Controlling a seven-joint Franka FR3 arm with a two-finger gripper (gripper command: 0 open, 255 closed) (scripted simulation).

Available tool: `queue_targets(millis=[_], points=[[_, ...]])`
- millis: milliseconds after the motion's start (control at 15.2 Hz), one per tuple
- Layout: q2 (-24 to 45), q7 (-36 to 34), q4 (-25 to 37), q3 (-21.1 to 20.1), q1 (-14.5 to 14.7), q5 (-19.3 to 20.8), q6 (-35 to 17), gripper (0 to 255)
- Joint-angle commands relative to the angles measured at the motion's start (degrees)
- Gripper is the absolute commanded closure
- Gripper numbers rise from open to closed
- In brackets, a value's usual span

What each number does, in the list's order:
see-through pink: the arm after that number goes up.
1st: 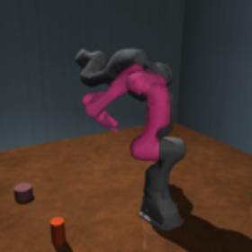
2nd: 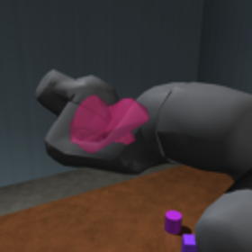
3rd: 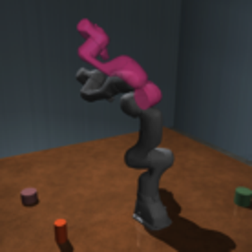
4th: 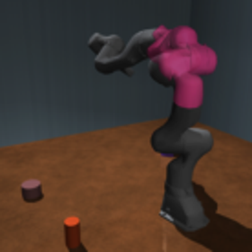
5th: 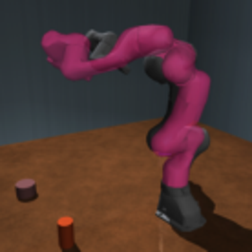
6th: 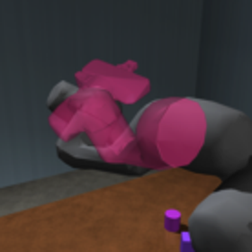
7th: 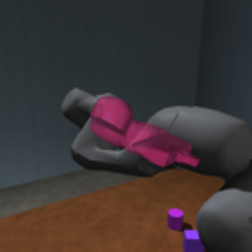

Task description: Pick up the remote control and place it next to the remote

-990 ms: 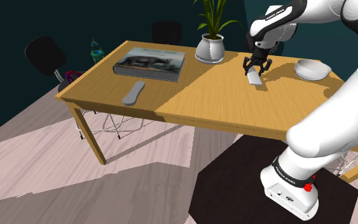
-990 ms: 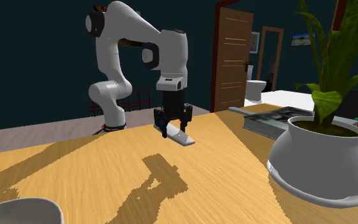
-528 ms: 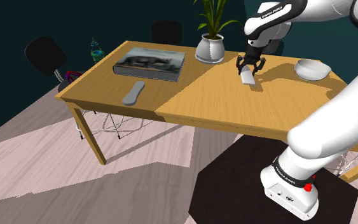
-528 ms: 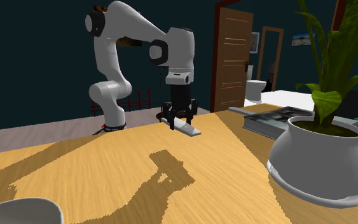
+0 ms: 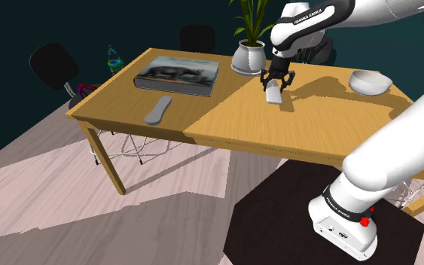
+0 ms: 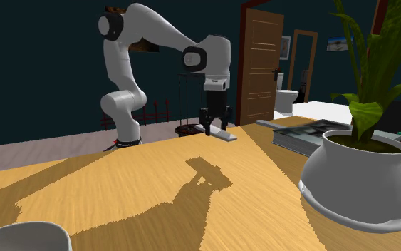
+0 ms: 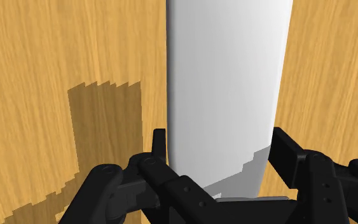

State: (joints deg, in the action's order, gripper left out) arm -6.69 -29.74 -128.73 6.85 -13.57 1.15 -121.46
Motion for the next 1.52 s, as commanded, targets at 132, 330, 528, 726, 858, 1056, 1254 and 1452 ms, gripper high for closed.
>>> queue_targets(millis=[132, 330, 528, 726, 858, 1056, 1254, 1452], points=[[0.5, -5.6, 0.7, -3.2, 2.7, -0.6, 0.2, 255], [1.5, -9.8, 1.8, -5.6, 4.6, -0.9, 0.4, 255], [2.9, -13.9, 3.5, -7.9, 6.6, -1.2, 0.6, 255], [4.8, -18.0, 5.7, -10.1, 8.6, -1.3, 1.0, 255], [6.3, -20.7, 7.6, -11.4, 9.9, -1.3, 1.3, 255], [8.9, -24.7, 10.8, -13.4, 11.8, -1.0, 2.0, 255], [11.9, -28.7, 14.6, -15.1, 13.8, -0.5, 2.8, 255], [15.4, -32.5, 19.1, -16.6, 15.9, 0.3, 3.9, 255]])
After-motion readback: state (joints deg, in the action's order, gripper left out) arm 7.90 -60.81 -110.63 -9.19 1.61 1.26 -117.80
